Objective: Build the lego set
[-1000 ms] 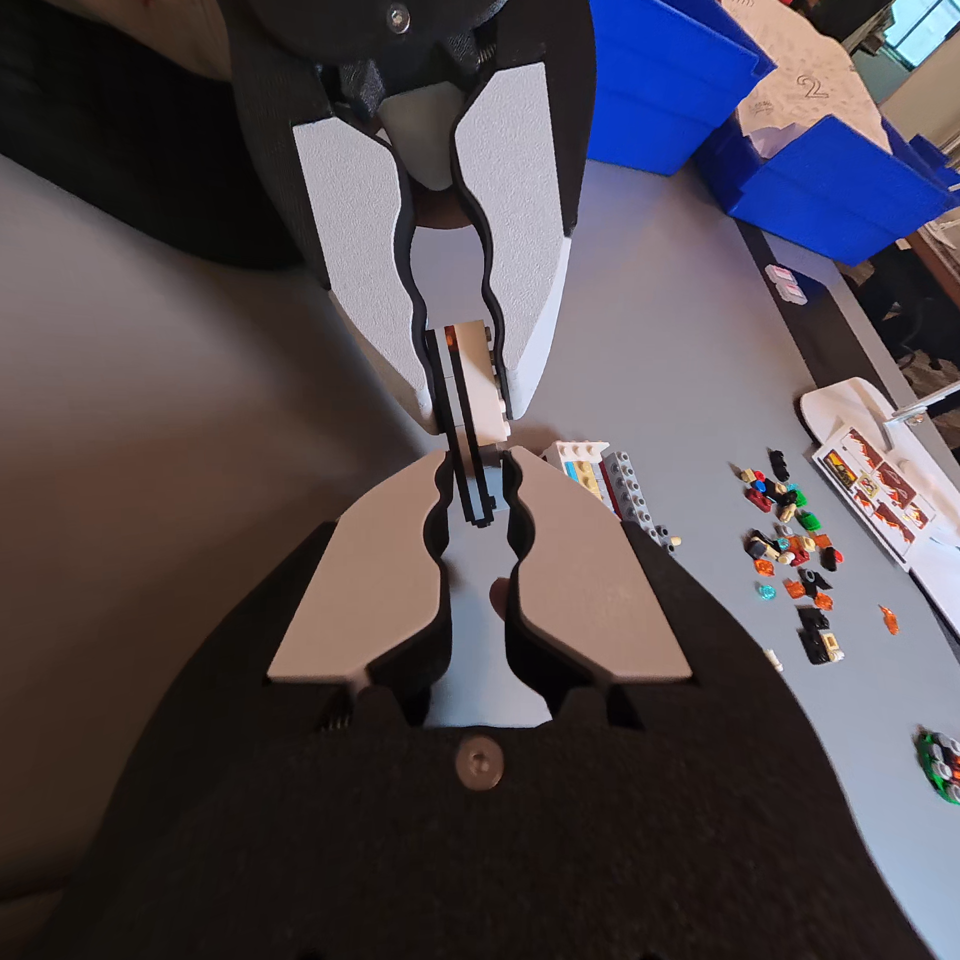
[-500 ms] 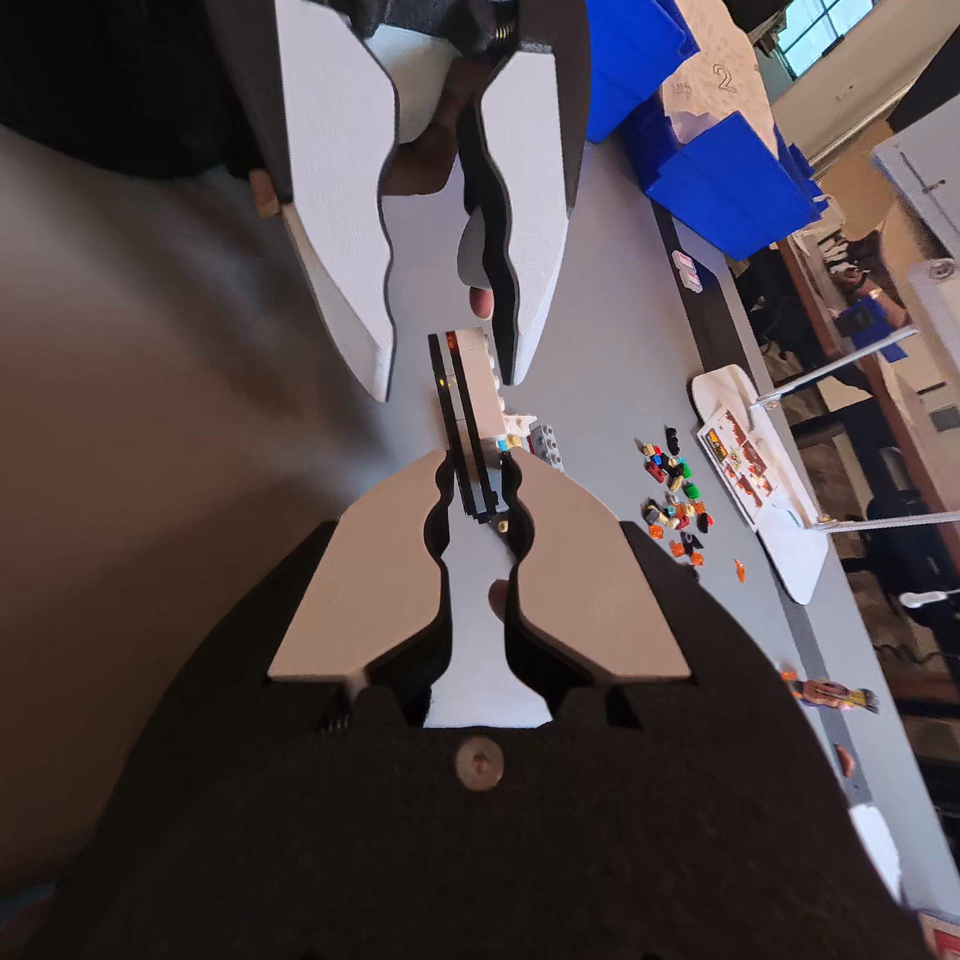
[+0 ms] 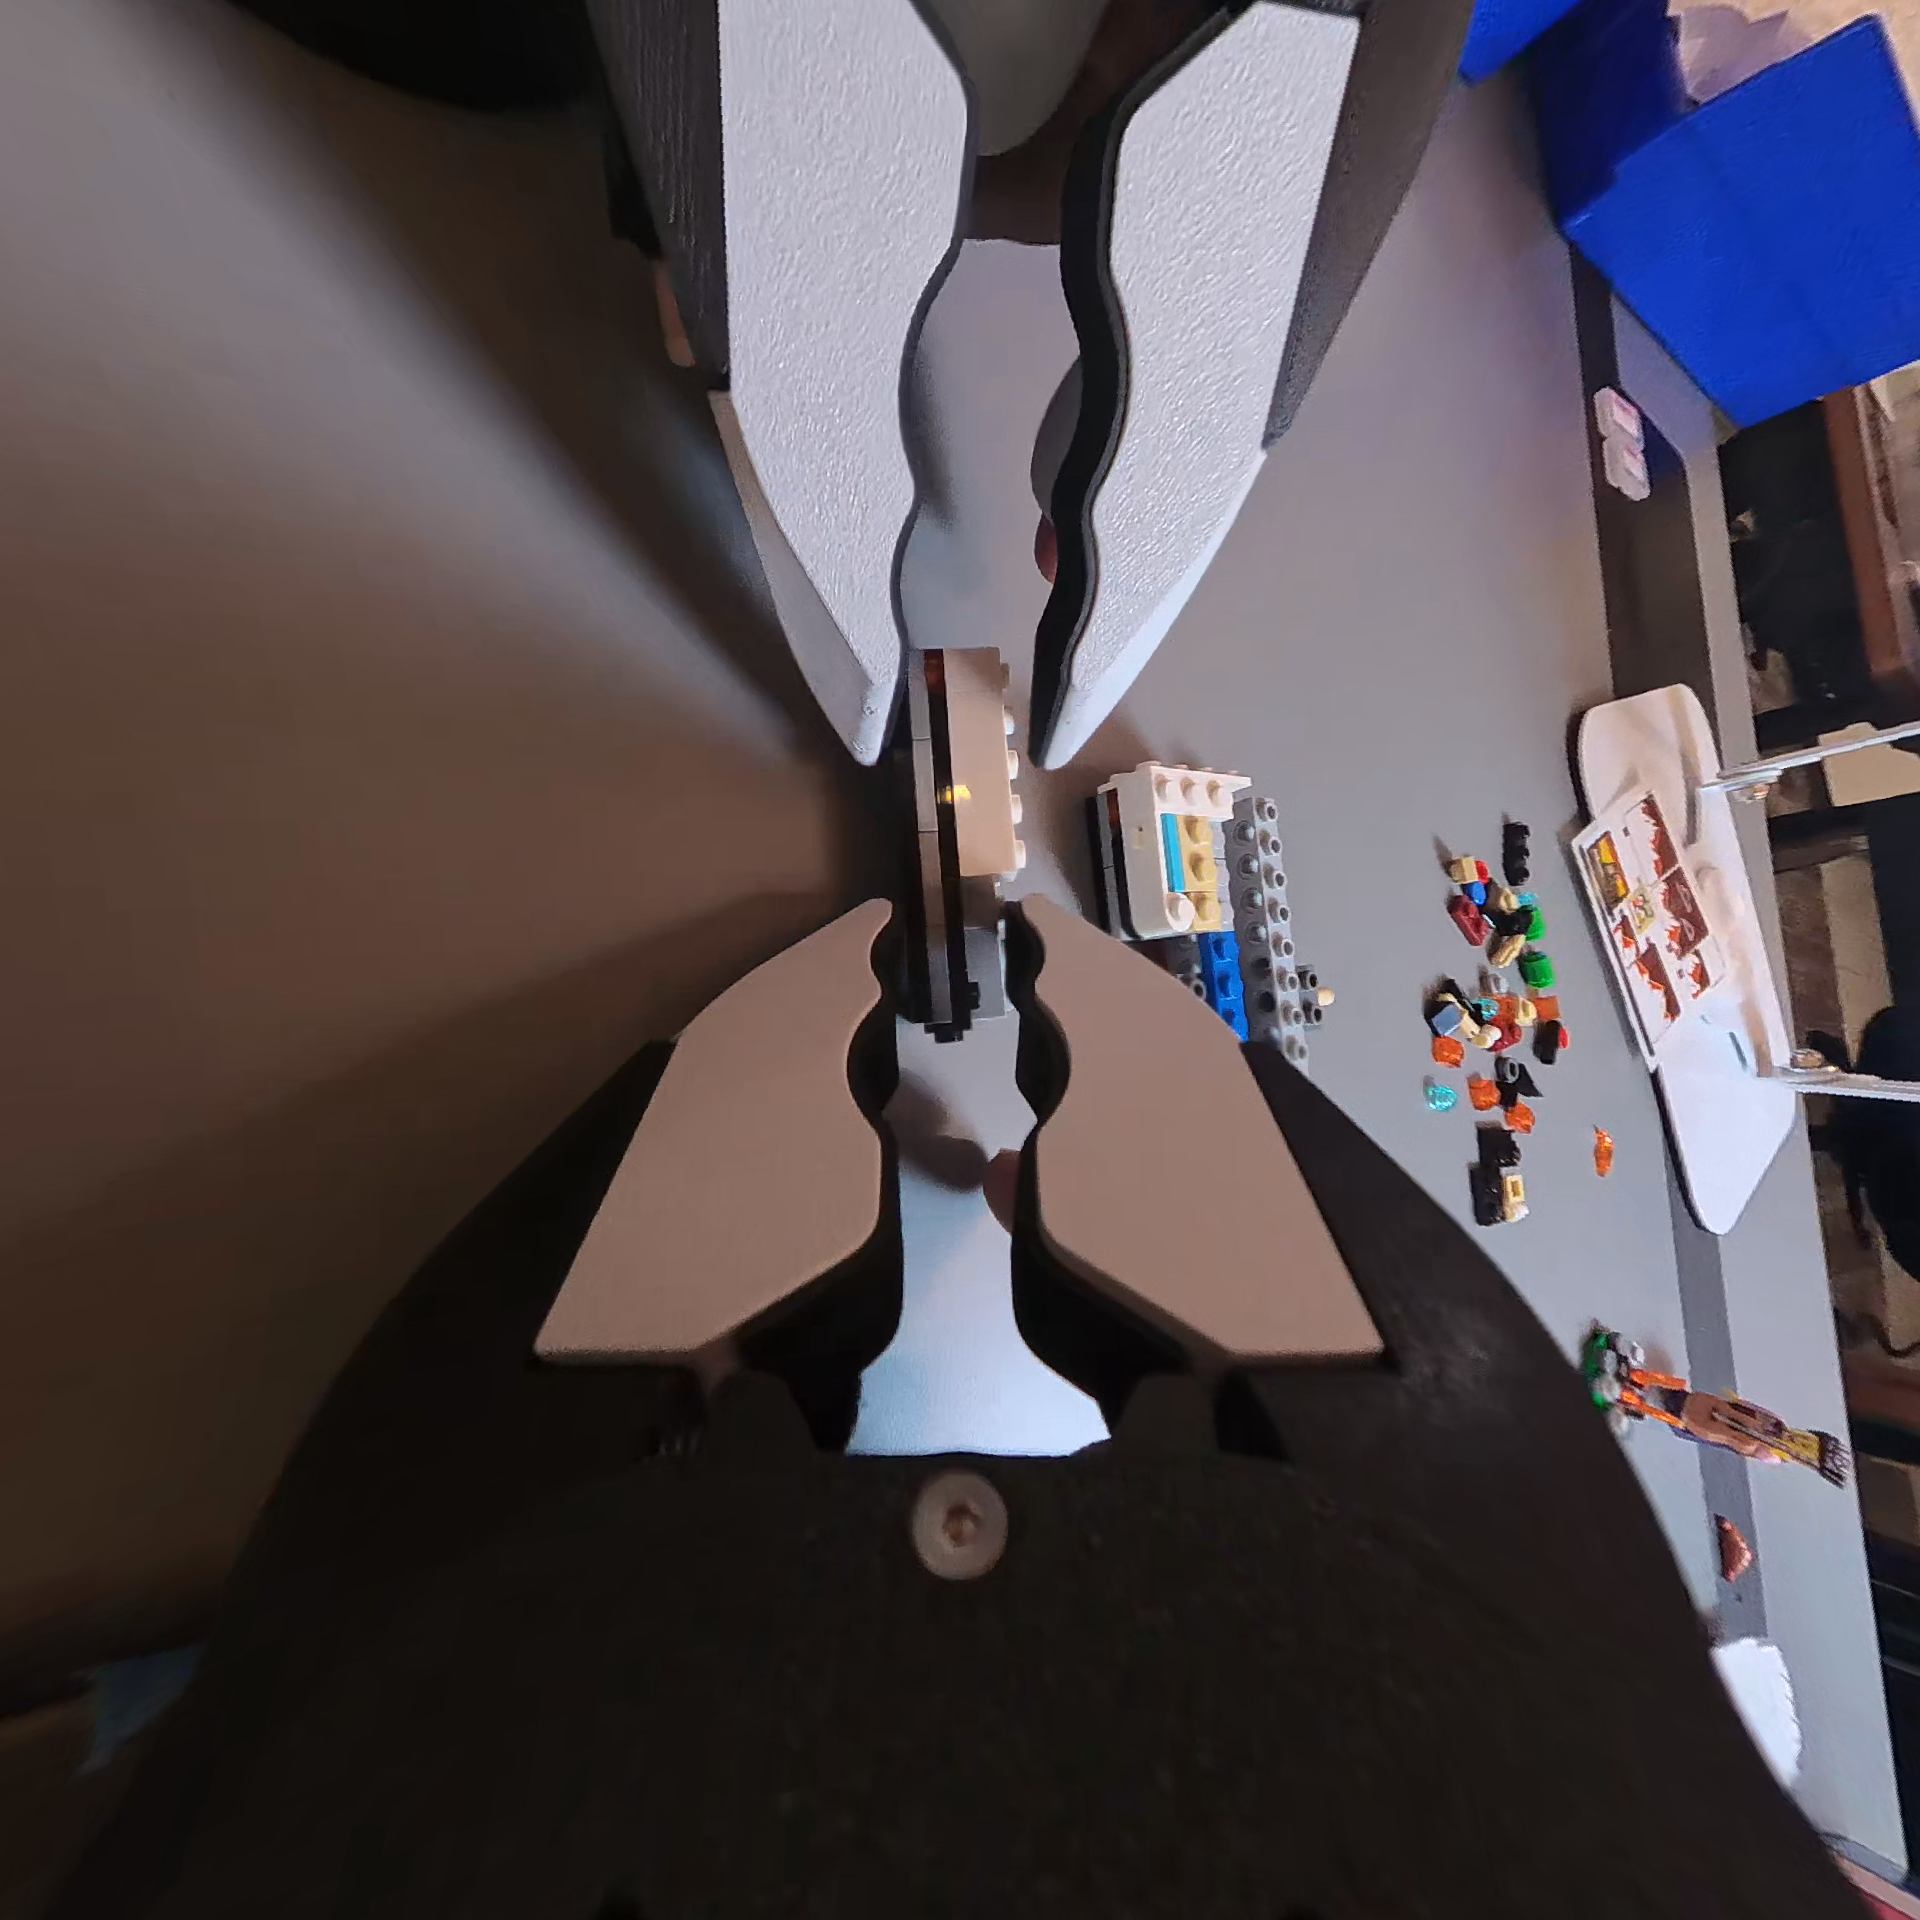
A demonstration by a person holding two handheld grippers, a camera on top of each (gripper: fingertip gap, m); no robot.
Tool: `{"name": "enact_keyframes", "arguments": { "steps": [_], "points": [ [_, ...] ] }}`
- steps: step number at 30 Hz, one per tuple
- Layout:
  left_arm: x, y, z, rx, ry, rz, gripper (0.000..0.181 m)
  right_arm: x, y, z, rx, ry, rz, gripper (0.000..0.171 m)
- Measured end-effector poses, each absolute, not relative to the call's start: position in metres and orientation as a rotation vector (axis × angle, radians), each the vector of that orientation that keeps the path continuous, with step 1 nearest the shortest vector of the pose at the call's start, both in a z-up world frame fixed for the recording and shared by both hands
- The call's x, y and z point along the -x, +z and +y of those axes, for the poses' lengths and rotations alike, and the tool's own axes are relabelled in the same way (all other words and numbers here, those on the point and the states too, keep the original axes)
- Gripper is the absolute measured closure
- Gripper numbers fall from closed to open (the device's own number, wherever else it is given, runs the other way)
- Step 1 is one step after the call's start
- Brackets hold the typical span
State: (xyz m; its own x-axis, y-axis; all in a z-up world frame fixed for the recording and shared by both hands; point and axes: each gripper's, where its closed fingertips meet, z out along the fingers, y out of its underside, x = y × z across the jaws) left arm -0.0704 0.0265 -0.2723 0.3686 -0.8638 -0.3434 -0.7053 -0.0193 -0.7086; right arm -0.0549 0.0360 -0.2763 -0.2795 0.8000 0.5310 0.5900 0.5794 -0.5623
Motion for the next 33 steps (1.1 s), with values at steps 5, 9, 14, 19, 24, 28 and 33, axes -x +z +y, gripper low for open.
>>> {"name": "enact_keyframes", "arguments": {
  "steps": [5,9,14,19,24,28,33],
  "points": [
    [0.069,-0.275,0.022,1.779,-0.274,1.405,0.150,0.051,-0.275,0.028,1.196,0.471,-2.012,0.152],
    [0.067,-0.268,0.020,1.779,-0.363,1.366,0.146,0.051,-0.265,0.025,1.274,0.649,-1.962,0.150],
    [0.067,-0.235,0.030,1.709,-0.513,1.155,0.143,0.057,-0.236,0.039,1.332,0.800,-1.754,0.142],
    [0.091,-0.197,0.055,1.624,-0.520,0.861,0.140,0.056,-0.209,0.069,1.374,0.861,-1.514,0.137],
    [0.116,-0.174,0.069,1.573,-0.472,0.669,0.147,0.051,-0.198,0.092,1.382,0.836,-1.377,0.139],
    [0.127,-0.168,0.072,1.552,-0.461,0.605,0.164,0.044,-0.182,0.110,1.359,0.791,-1.240,0.171],
    [0.143,-0.155,0.074,1.504,-0.417,0.526,0.181,0.033,-0.167,0.129,1.363,0.767,-1.072,0.171]
  ]
}}
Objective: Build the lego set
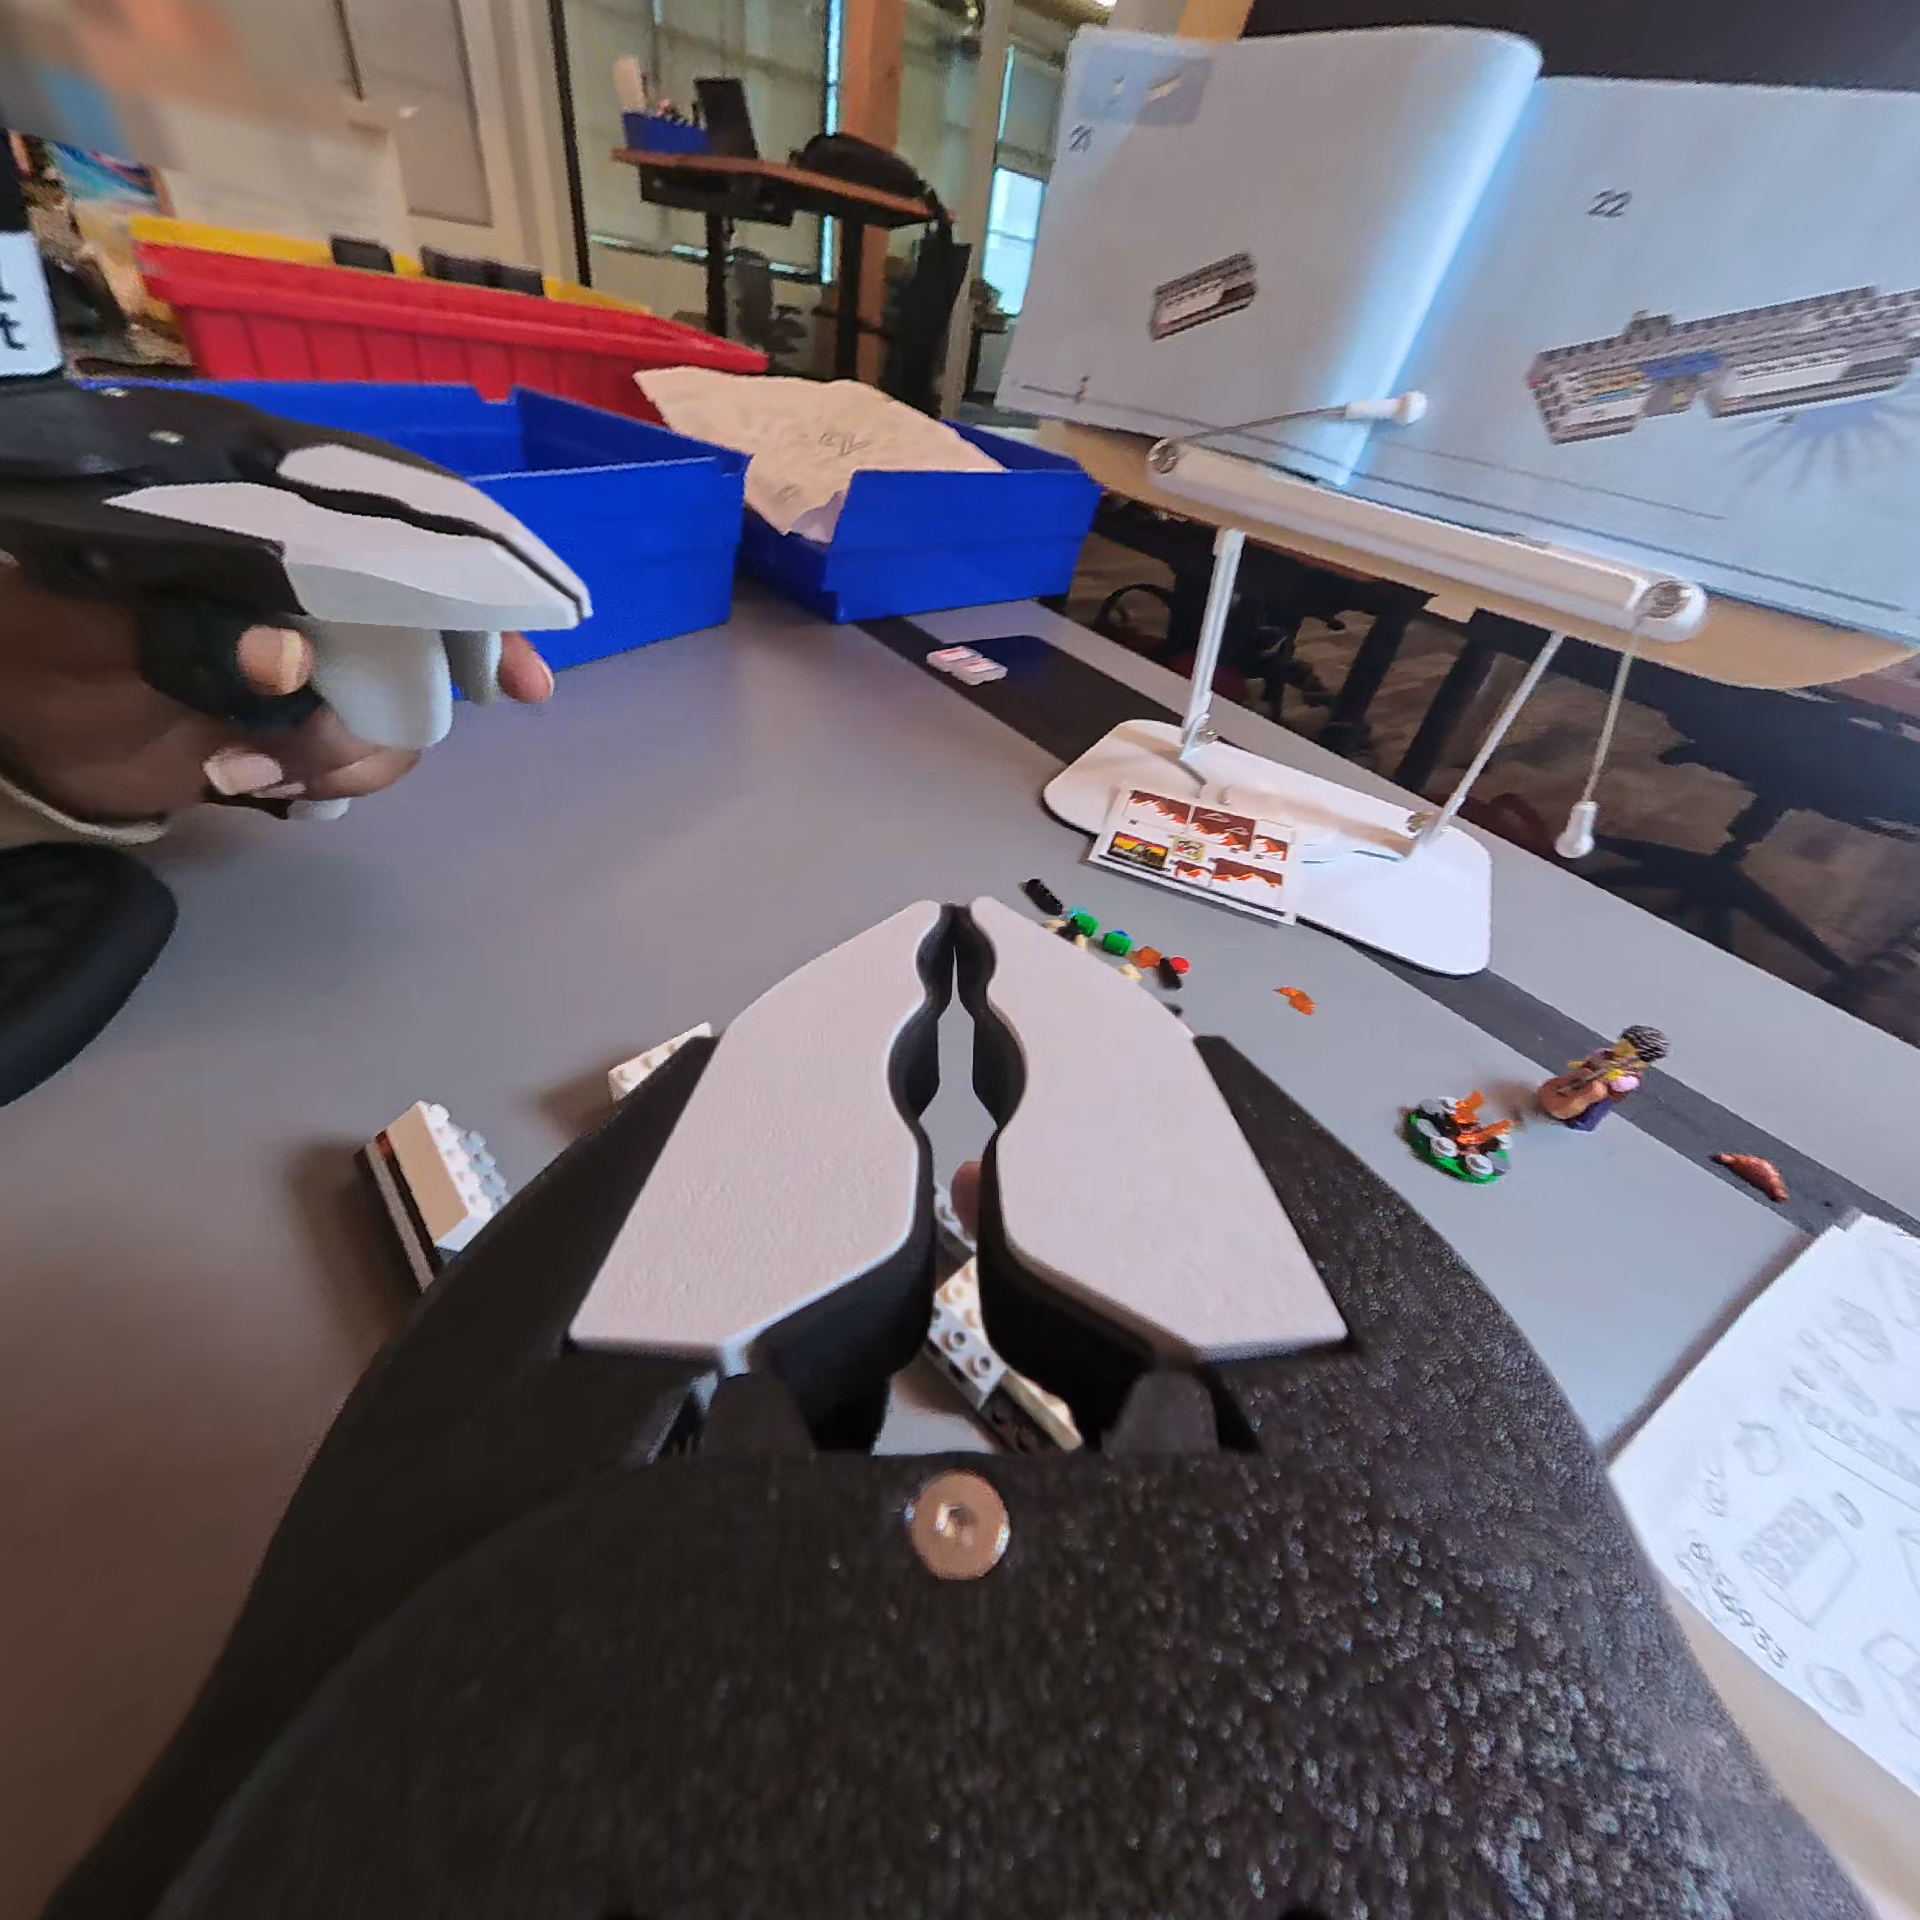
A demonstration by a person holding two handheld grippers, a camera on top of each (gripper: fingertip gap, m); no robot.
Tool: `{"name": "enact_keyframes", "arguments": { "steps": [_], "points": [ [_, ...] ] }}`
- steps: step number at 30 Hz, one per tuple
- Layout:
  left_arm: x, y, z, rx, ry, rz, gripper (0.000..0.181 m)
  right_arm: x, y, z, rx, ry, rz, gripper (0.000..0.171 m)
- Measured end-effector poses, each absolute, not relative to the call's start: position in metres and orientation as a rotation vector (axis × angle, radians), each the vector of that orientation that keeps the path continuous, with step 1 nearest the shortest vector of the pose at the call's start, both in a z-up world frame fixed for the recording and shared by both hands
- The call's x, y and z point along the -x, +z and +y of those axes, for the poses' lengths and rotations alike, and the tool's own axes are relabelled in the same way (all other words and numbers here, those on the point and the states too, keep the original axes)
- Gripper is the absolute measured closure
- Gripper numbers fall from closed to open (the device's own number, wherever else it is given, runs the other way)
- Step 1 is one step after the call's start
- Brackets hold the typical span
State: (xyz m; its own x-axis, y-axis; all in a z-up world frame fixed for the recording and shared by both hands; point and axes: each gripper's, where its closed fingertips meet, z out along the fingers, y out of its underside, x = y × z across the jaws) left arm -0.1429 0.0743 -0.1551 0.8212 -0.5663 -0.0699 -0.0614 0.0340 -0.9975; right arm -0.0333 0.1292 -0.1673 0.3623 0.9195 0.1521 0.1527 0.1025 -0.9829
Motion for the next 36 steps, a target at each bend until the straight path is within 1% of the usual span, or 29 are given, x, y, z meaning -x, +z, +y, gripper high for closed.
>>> {"name": "enact_keyframes", "arguments": {
  "steps": [4,11,23,26,31,36],
  "points": [
    [0.153,-0.149,0.076,1.479,-0.406,0.476,0.181,0.026,-0.159,0.137,1.328,0.719,-1.013,0.171],
    [0.163,-0.158,0.084,1.507,-0.395,0.427,0.181,0.009,-0.142,0.158,1.305,0.669,-0.896,0.170],
    [0.160,-0.181,0.091,1.585,-0.392,0.471,0.181,0.017,-0.157,0.173,1.345,0.714,-0.906,0.169],
    [0.152,-0.187,0.089,1.600,-0.409,0.518,0.178,0.023,-0.169,0.174,1.380,0.751,-0.959,0.165],
    [0.140,-0.195,0.085,1.622,-0.429,0.598,0.169,0.025,-0.184,0.169,1.387,0.756,-1.070,0.151],
    [0.130,-0.201,0.079,1.648,-0.503,0.655,0.159,0.022,-0.194,0.164,1.387,0.720,-1.163,0.149]
  ]
}}
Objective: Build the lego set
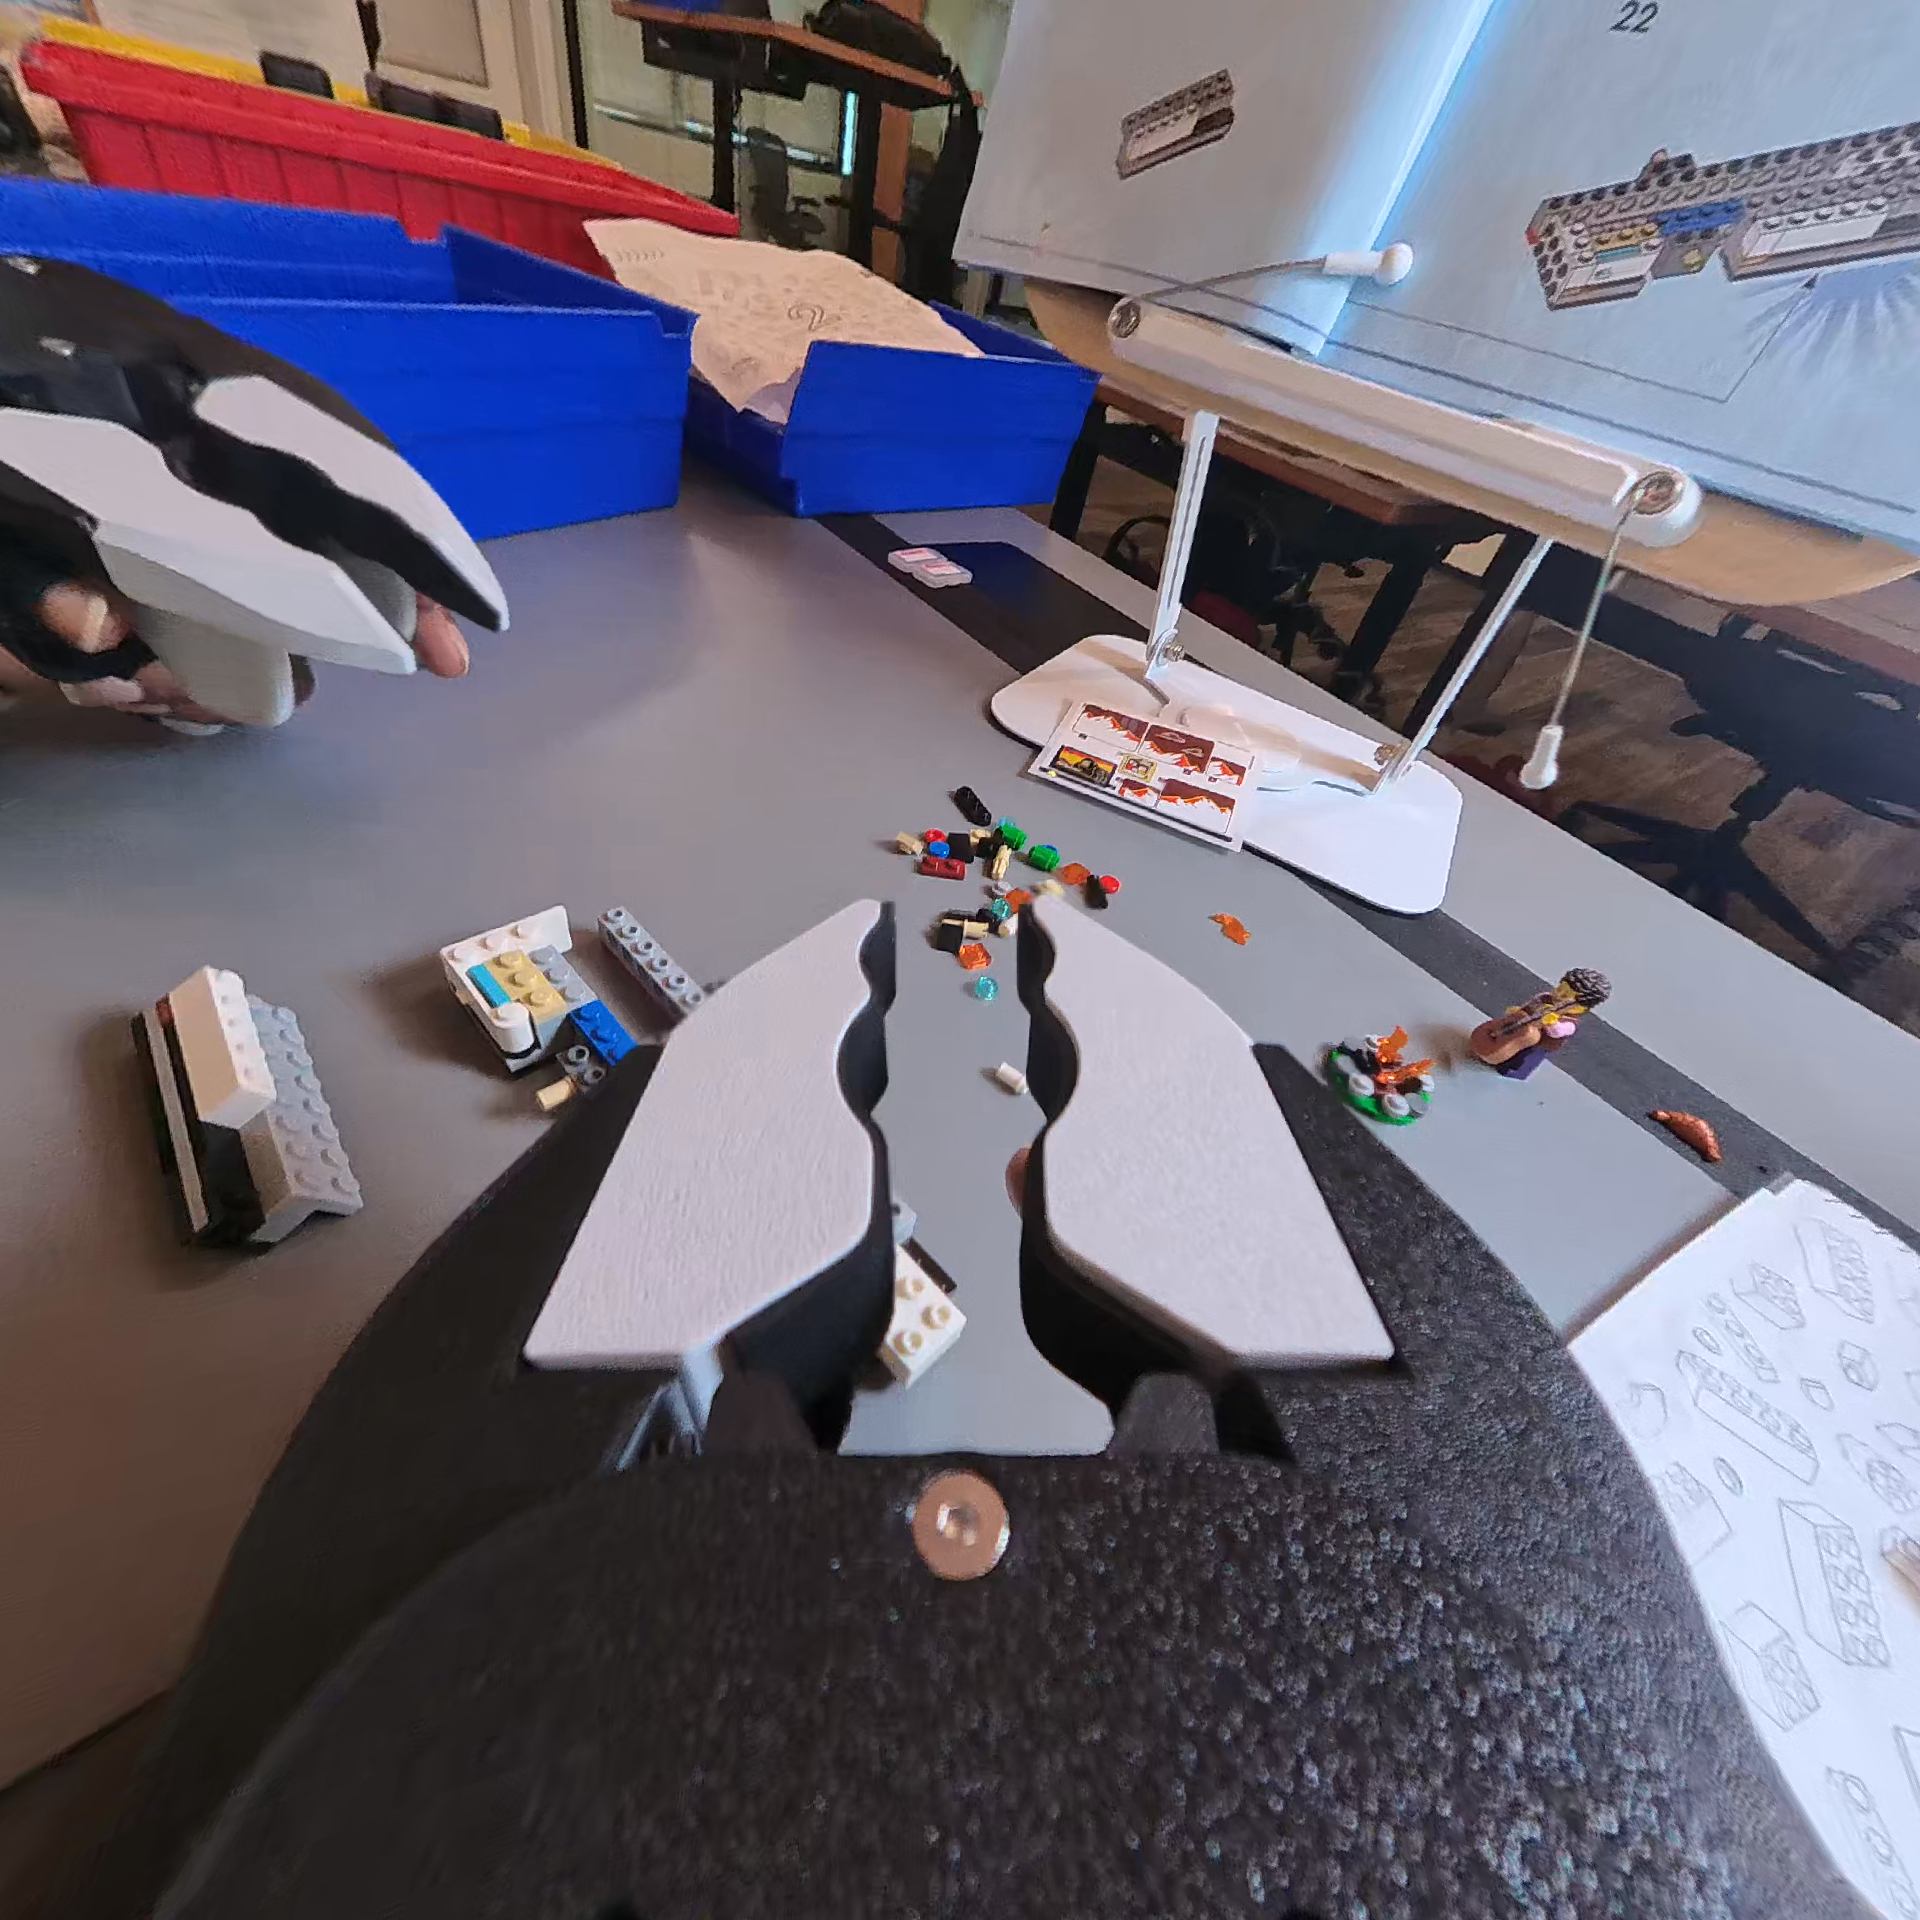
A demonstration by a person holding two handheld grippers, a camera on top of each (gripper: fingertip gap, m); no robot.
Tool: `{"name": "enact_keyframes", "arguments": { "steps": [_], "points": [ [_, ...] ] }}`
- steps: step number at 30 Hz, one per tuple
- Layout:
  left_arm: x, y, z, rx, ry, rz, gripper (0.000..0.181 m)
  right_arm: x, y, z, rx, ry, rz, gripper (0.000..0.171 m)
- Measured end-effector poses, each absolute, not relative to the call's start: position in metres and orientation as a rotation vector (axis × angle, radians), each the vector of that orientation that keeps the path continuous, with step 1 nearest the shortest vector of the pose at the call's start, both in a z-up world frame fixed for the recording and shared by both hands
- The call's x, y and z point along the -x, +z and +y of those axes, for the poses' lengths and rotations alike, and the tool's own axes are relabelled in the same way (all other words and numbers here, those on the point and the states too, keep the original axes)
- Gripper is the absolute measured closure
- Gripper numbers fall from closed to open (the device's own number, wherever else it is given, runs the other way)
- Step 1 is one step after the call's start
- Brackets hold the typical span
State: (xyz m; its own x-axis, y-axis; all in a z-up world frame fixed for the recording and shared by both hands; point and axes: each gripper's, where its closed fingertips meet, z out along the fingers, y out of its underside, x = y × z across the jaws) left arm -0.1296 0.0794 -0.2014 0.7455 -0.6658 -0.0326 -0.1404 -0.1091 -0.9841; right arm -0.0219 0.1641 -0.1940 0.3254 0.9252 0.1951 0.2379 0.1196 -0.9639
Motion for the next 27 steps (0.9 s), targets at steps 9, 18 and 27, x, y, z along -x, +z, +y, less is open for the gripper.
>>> {"name": "enact_keyframes", "arguments": {
  "steps": [9,18,27],
  "points": [
    [0.083,-0.238,0.039,1.765,-0.744,0.996,0.131,0.000,-0.236,0.160,1.541,0.638,-1.566,0.108],
    [0.072,-0.271,0.020,1.834,-0.548,1.283,0.132,-0.006,-0.264,0.142,1.608,0.661,-1.743,0.112],
    [0.072,-0.274,0.027,1.834,-0.456,1.287,0.144,0.000,-0.278,0.154,1.578,0.506,-1.858,0.121]
  ]
}}
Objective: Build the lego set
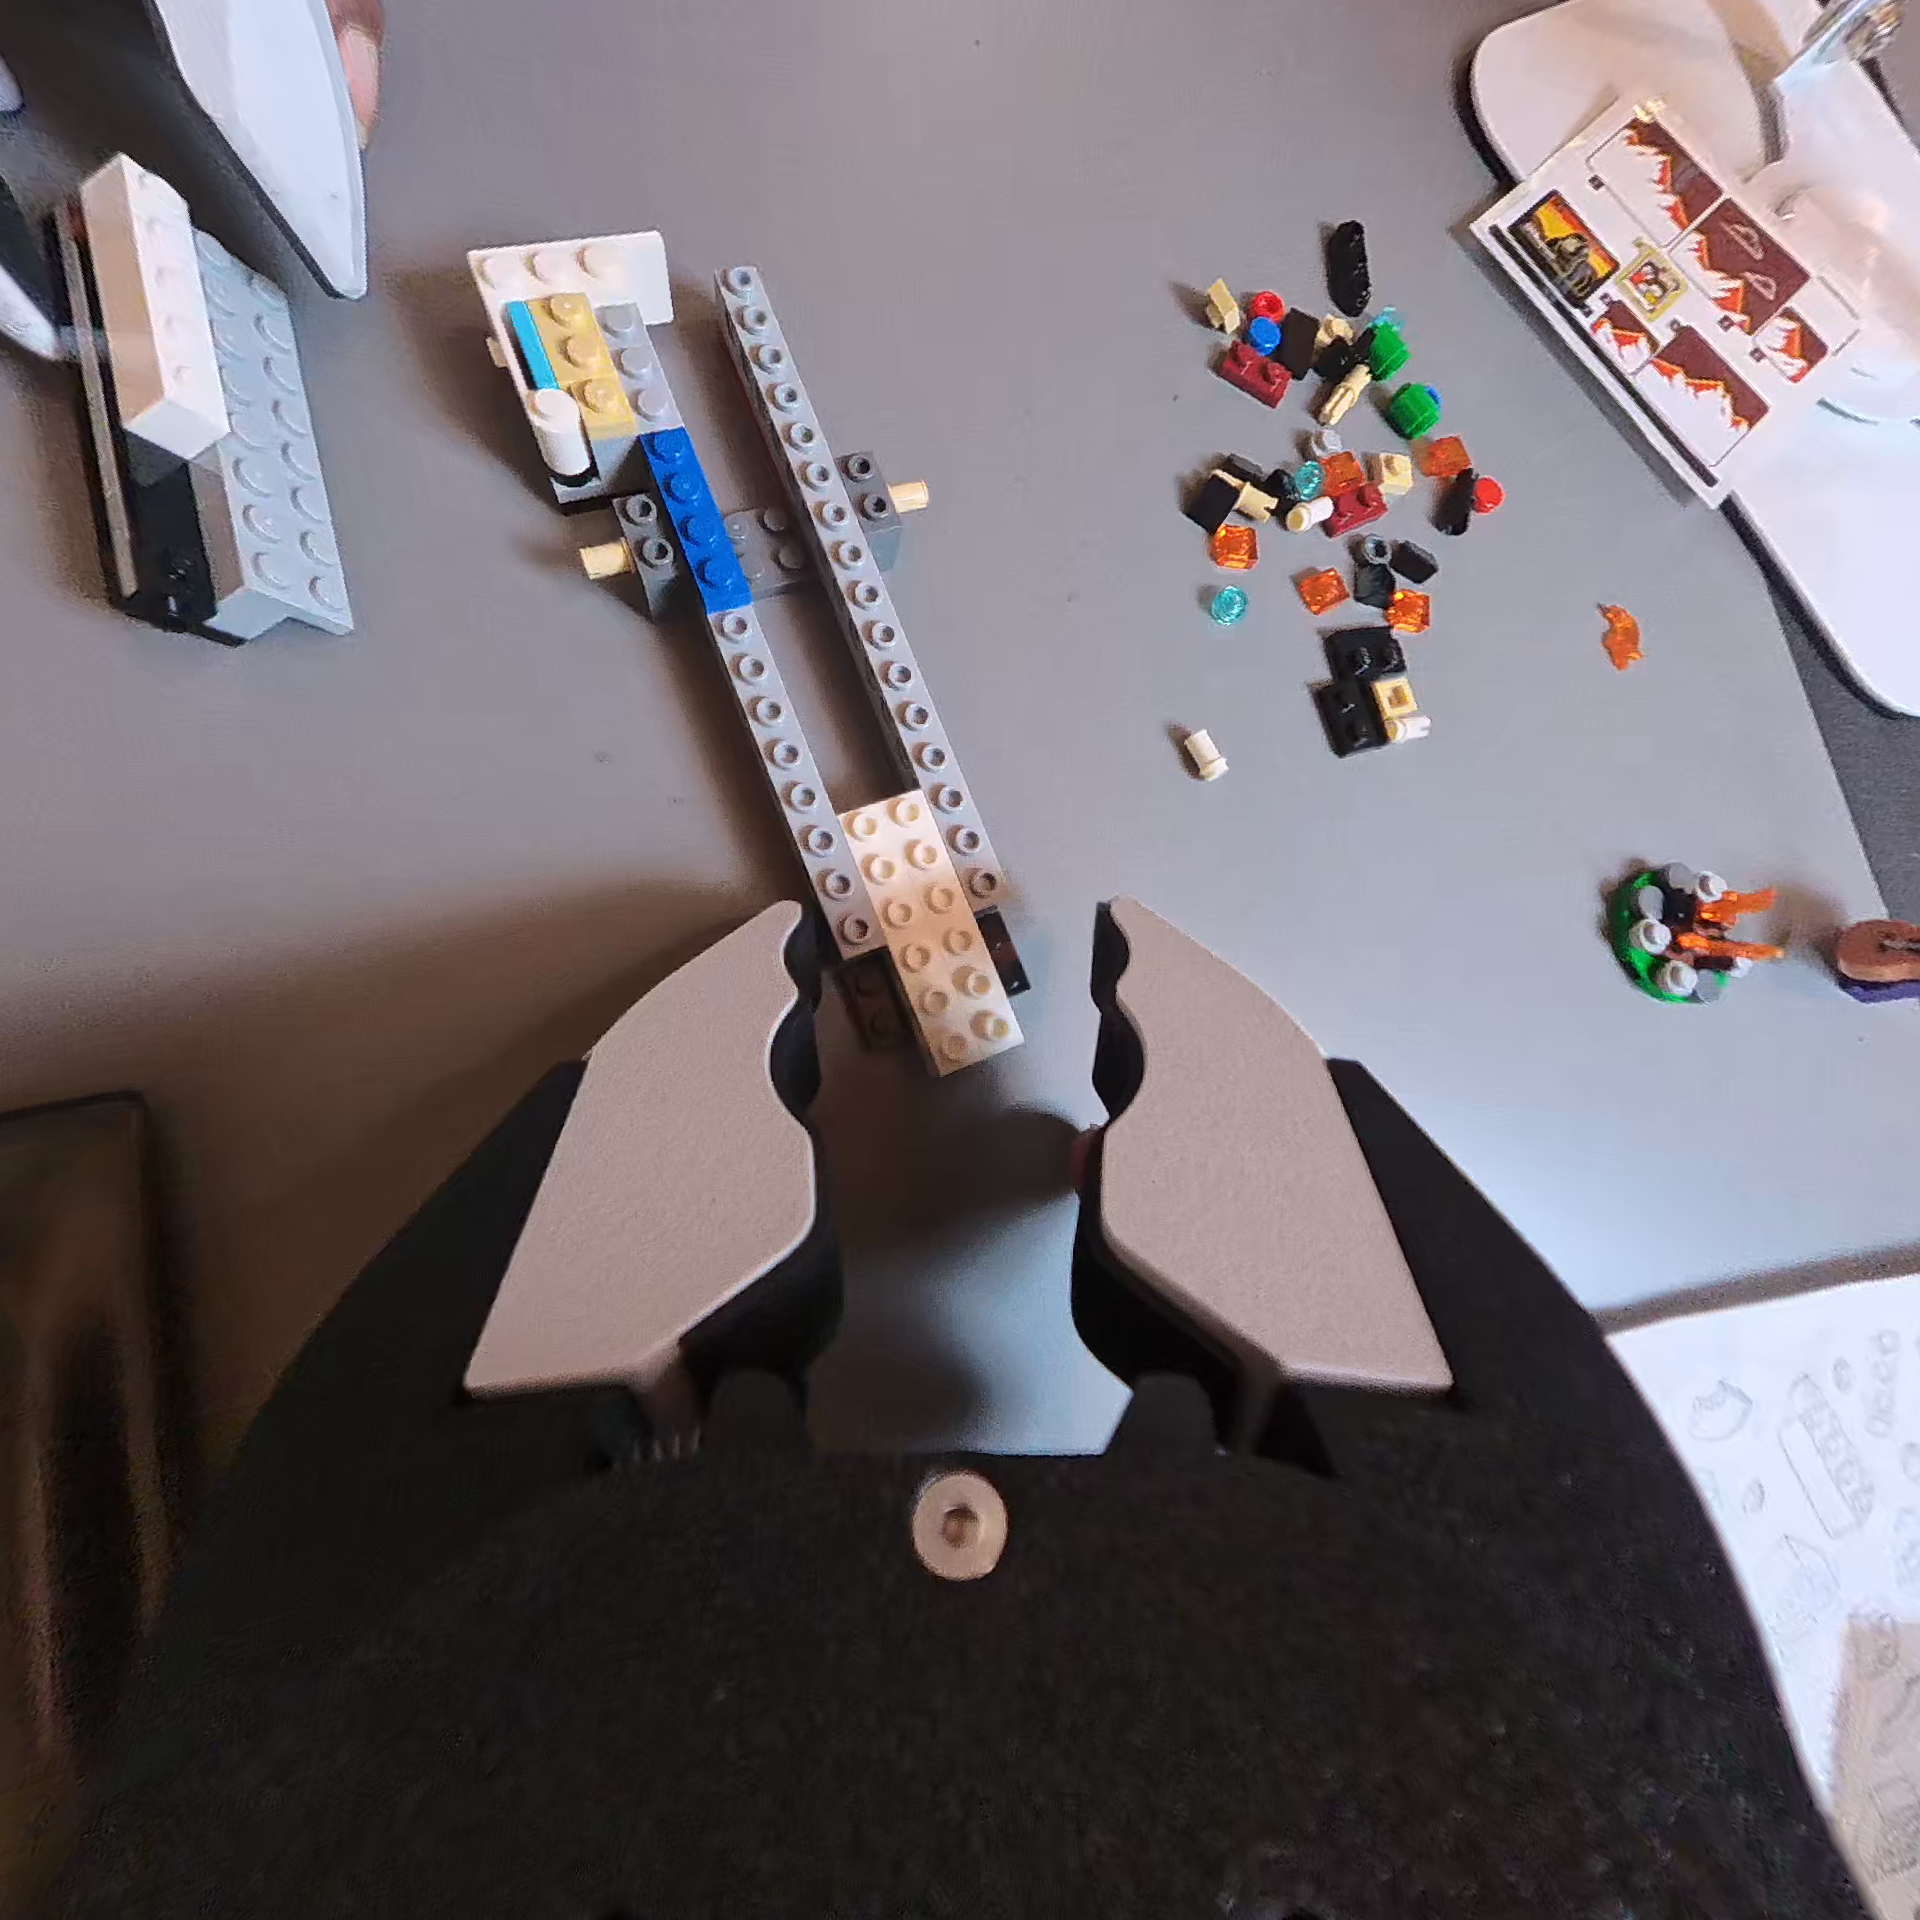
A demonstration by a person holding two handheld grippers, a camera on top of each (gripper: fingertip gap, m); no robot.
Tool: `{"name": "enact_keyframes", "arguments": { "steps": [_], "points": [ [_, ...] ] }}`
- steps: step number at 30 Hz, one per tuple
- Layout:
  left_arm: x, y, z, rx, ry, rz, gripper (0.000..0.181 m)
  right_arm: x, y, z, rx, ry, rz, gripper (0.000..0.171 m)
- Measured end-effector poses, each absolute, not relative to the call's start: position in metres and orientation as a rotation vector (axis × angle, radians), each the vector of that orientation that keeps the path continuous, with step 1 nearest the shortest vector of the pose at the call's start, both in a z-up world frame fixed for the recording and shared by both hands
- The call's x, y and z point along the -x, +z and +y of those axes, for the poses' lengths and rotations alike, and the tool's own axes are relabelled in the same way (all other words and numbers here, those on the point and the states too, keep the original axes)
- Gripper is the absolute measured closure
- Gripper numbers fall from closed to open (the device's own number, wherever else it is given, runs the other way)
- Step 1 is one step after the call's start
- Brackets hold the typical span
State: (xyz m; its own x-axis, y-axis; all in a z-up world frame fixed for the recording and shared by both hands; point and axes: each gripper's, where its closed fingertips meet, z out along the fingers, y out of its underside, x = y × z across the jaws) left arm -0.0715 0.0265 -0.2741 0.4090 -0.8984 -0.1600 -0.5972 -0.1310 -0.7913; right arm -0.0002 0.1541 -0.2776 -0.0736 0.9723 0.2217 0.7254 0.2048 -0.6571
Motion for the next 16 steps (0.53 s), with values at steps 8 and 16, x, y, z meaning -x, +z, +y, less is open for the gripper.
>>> {"name": "enact_keyframes", "arguments": {
  "steps": [8,16],
  "points": [
    [0.071,-0.275,0.027,1.843,-0.458,1.282,0.148,0.009,-0.280,0.147,1.565,0.527,-2.007,0.130],
    [0.071,-0.275,0.027,1.845,-0.449,1.280,0.156,0.015,-0.280,0.137,1.571,0.558,-2.023,0.135]
  ]
}}
